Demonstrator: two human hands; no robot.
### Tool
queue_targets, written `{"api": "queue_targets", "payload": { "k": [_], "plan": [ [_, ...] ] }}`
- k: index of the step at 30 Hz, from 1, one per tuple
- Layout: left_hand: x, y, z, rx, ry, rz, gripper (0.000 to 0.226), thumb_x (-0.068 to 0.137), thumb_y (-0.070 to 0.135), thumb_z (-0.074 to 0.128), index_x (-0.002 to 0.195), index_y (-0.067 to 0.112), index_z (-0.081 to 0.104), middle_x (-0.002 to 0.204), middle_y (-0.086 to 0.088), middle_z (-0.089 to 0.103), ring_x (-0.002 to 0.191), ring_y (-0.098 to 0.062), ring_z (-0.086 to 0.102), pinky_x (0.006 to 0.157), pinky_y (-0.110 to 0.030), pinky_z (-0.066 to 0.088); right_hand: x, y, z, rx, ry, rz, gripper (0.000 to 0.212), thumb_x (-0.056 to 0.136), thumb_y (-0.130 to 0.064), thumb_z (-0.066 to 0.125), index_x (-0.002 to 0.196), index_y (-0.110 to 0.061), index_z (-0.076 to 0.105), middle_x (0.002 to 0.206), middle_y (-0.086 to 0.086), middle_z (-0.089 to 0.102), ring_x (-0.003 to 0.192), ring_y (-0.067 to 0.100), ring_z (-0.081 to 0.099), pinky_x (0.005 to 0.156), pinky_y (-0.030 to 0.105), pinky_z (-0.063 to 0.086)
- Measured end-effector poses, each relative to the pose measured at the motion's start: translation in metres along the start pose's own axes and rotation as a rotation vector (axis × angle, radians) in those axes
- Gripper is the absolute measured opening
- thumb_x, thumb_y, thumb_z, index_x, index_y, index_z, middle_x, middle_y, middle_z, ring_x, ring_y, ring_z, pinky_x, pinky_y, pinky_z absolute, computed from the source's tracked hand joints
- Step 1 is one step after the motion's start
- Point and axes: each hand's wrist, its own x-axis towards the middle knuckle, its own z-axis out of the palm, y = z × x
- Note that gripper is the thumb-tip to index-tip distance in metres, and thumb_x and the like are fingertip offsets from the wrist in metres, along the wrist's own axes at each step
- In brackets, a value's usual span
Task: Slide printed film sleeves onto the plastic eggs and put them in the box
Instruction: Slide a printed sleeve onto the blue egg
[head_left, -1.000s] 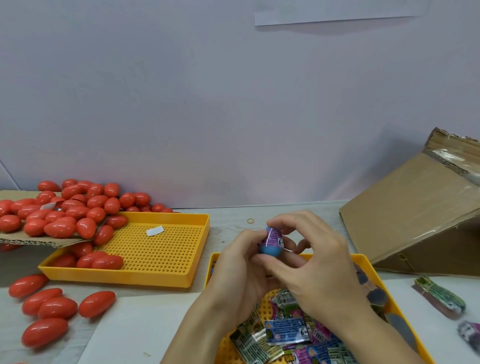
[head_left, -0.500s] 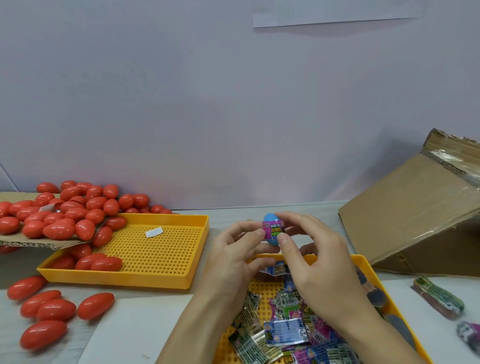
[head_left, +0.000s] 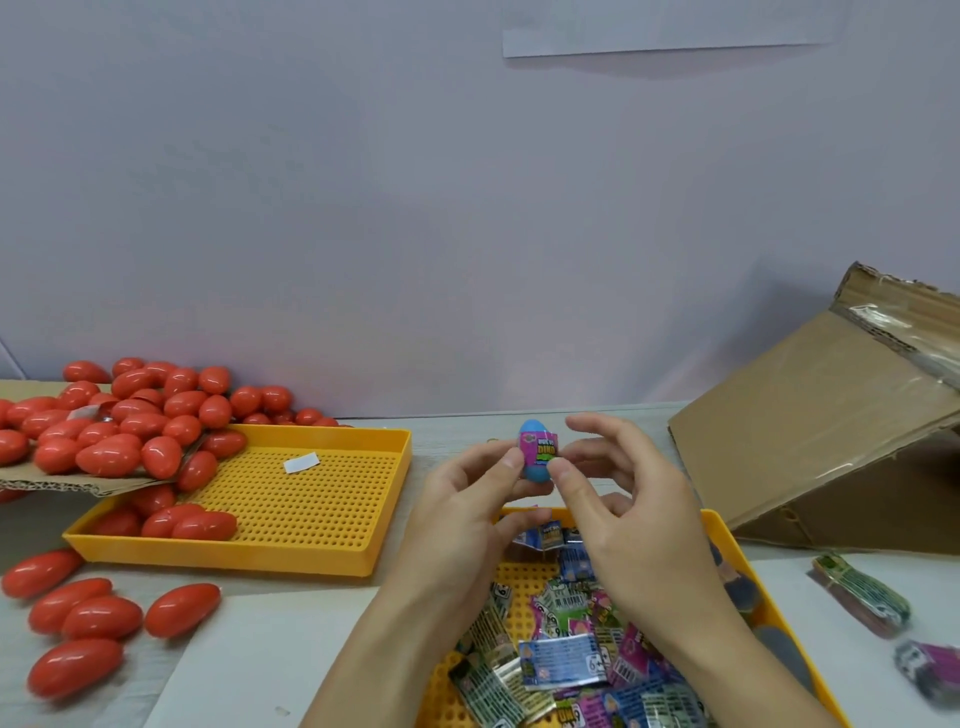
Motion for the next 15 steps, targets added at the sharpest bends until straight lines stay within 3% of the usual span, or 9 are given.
{"api": "queue_targets", "payload": {
  "k": [2,5,9,12,14,15],
  "plan": [
    [0.002,0.000,-0.002,-0.010,0.068,0.019,0.021,0.090,0.010,0.063,0.106,-0.003,0.067,0.102,-0.019,0.074,0.087,-0.025,0.071,0.067,-0.028,0.058,-0.001,-0.001,0.002,-0.050,0.030,-0.025,0.026,0.088,-0.025,0.070,0.109,-0.036,0.060,0.090,-0.018,0.067,0.092,0.000,0.065,0.062,0.022,0.058],
    [0.004,-0.001,-0.005,-0.039,0.089,0.032,0.014,0.079,0.008,0.072,0.089,0.001,0.068,0.092,-0.017,0.073,0.083,-0.029,0.072,0.068,-0.031,0.060,-0.005,-0.006,0.008,-0.155,-0.070,-0.066,0.028,0.087,-0.027,0.073,0.107,-0.042,0.059,0.096,-0.019,0.065,0.096,0.001,0.064,0.063,0.017,0.056],
    [0.002,-0.005,-0.006,0.098,0.046,0.075,0.015,0.065,0.026,0.082,0.069,0.016,0.071,0.083,-0.009,0.073,0.082,-0.026,0.072,0.067,-0.028,0.058,-0.007,-0.007,0.011,-0.385,-0.068,-0.100,0.027,0.087,-0.033,0.070,0.112,-0.037,0.061,0.098,-0.023,0.063,0.096,0.000,0.061,0.073,0.022,0.055],
    [0.002,-0.008,-0.004,0.279,0.044,0.122,0.042,0.062,0.046,0.079,0.081,0.010,0.071,0.085,-0.009,0.074,0.082,-0.023,0.073,0.066,-0.031,0.059,-0.009,-0.009,0.013,-0.317,0.012,0.016,0.015,0.089,-0.039,0.065,0.104,-0.037,0.065,0.089,-0.019,0.067,0.089,0.001,0.064,0.069,0.023,0.057],
    [0.003,-0.008,-0.003,0.312,0.077,0.117,0.045,0.069,0.050,0.072,0.090,0.011,0.072,0.085,-0.008,0.075,0.081,-0.021,0.073,0.067,-0.035,0.059,-0.008,-0.010,0.014,-0.232,0.041,0.142,0.002,0.090,-0.040,0.066,0.091,-0.039,0.067,0.084,-0.019,0.070,0.083,-0.001,0.067,0.066,0.018,0.055],
    [0.004,-0.008,-0.002,0.306,0.101,0.108,0.042,0.076,0.050,0.067,0.093,0.012,0.072,0.084,-0.008,0.074,0.080,-0.020,0.072,0.065,-0.035,0.058,-0.007,-0.011,0.013,-0.149,0.054,0.226,0.006,0.091,-0.036,0.066,0.085,-0.038,0.068,0.083,-0.020,0.072,0.080,0.000,0.068,0.063,0.016,0.054]
  ]
}}
